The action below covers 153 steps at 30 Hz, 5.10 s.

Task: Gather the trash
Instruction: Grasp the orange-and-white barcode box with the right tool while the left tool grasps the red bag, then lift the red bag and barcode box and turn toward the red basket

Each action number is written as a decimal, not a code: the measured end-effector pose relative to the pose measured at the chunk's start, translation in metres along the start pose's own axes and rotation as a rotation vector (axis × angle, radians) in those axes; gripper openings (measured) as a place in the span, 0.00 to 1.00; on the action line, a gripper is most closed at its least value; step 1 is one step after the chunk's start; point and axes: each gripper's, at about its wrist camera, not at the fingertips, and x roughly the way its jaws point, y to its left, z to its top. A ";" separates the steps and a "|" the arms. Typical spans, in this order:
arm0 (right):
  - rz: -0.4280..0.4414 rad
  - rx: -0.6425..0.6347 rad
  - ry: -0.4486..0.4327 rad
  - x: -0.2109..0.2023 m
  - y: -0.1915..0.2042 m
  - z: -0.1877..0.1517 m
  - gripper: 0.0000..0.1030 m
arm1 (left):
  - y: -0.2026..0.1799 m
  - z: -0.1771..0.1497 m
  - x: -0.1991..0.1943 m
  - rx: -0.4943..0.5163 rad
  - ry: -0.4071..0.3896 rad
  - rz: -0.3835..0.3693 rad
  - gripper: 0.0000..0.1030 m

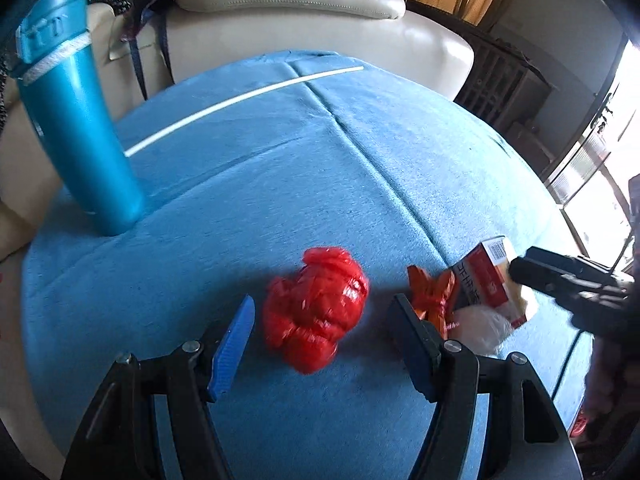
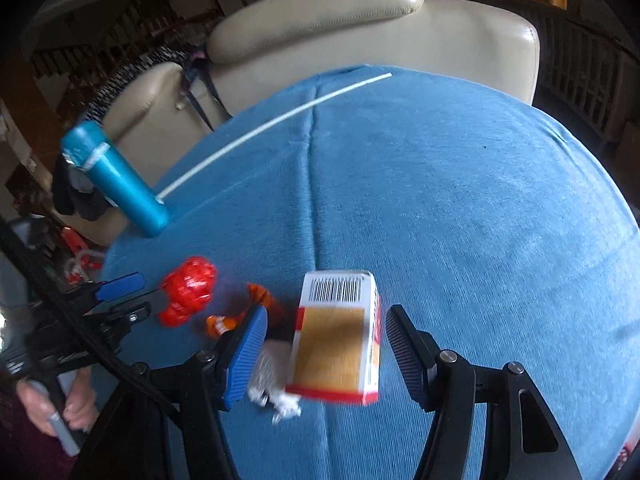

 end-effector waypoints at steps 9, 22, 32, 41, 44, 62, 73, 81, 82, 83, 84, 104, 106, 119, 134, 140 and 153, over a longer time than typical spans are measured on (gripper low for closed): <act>-0.065 -0.022 0.081 0.032 -0.002 -0.011 0.47 | -0.006 -0.008 0.016 -0.016 0.003 -0.014 0.49; 0.037 0.016 -0.052 -0.065 -0.036 -0.055 0.47 | -0.064 -0.049 -0.067 -0.011 -0.128 0.130 0.47; 0.102 0.079 -0.158 -0.149 -0.062 -0.102 0.47 | -0.140 -0.082 -0.127 0.056 -0.254 0.267 0.47; 0.137 0.080 -0.254 -0.206 -0.070 -0.136 0.47 | -0.195 -0.106 -0.167 0.148 -0.360 0.334 0.47; 0.146 0.078 -0.285 -0.222 -0.070 -0.145 0.47 | -0.210 -0.111 -0.177 0.173 -0.382 0.332 0.48; 0.157 0.116 -0.369 -0.261 -0.094 -0.178 0.47 | -0.264 -0.129 -0.178 0.268 -0.401 0.354 0.48; 0.169 0.148 -0.373 -0.260 -0.110 -0.184 0.47 | -0.281 -0.136 -0.165 0.309 -0.371 0.362 0.48; 0.166 0.161 -0.374 -0.261 -0.117 -0.186 0.47 | -0.287 -0.138 -0.159 0.328 -0.358 0.368 0.48; 0.166 0.164 -0.374 -0.262 -0.118 -0.186 0.47 | -0.288 -0.138 -0.159 0.330 -0.358 0.370 0.48; 0.168 0.166 -0.374 -0.261 -0.119 -0.186 0.47 | -0.288 -0.138 -0.159 0.331 -0.358 0.372 0.48; 0.168 0.167 -0.373 -0.261 -0.119 -0.186 0.47 | -0.288 -0.137 -0.159 0.333 -0.358 0.373 0.48; 0.155 0.210 -0.389 -0.268 -0.140 -0.196 0.47 | -0.300 -0.138 -0.152 0.363 -0.344 0.392 0.48; 0.151 0.213 -0.391 -0.267 -0.142 -0.197 0.47 | -0.300 -0.138 -0.152 0.365 -0.341 0.391 0.48; 0.131 0.254 -0.411 -0.273 -0.160 -0.202 0.47 | -0.304 -0.140 -0.148 0.371 -0.339 0.379 0.48; 0.129 0.285 -0.419 -0.277 -0.170 -0.208 0.47 | -0.322 -0.147 -0.144 0.412 -0.329 0.363 0.48; 0.130 0.293 -0.418 -0.277 -0.173 -0.210 0.47 | -0.327 -0.149 -0.142 0.424 -0.321 0.358 0.48; 0.134 0.301 -0.418 -0.277 -0.176 -0.211 0.47 | -0.330 -0.150 -0.141 0.437 -0.311 0.356 0.48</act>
